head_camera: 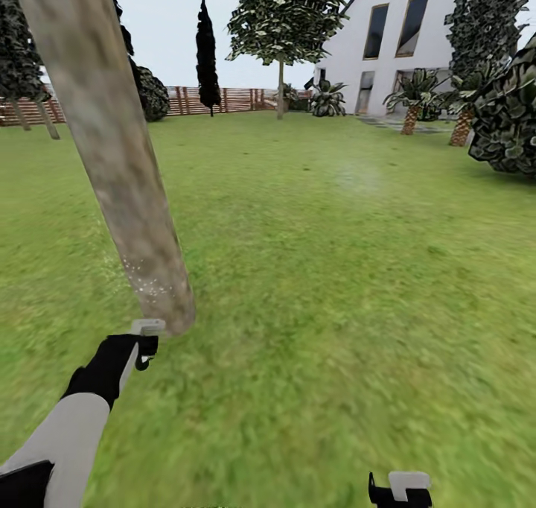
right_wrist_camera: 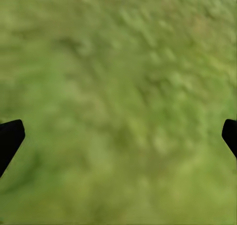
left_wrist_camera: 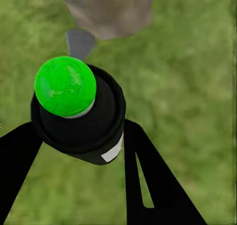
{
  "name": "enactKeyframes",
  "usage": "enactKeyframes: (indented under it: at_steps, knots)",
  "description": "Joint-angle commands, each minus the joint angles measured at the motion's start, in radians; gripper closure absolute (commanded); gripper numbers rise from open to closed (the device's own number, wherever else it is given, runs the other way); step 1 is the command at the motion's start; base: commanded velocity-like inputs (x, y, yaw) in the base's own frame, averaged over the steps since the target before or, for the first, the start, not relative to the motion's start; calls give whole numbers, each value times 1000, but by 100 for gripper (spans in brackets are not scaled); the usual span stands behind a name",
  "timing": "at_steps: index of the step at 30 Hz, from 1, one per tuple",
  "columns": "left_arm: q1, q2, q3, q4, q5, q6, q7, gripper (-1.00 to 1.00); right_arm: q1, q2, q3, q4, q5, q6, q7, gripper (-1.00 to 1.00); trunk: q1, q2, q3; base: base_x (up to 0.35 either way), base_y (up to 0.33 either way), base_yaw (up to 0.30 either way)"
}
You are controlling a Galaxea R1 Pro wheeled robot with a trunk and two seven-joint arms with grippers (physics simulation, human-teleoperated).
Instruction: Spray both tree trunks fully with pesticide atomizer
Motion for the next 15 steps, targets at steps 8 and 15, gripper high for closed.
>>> enactKeyframes:
  at_steps: [8, 15]
  knots:
    - [-150, 56, -42, -6, -4, 94, 0, 100, 0, 0, 0, 0, 0, -1, 0, -100, 0, 0, 0, 0, 0, 138]
    - [-192, 34, -38, -106, -6, 184, -1, 100, 0, -2, 0, 0, 0, 0, 0, -100, 0, 0, 0, 0, 0, 0]
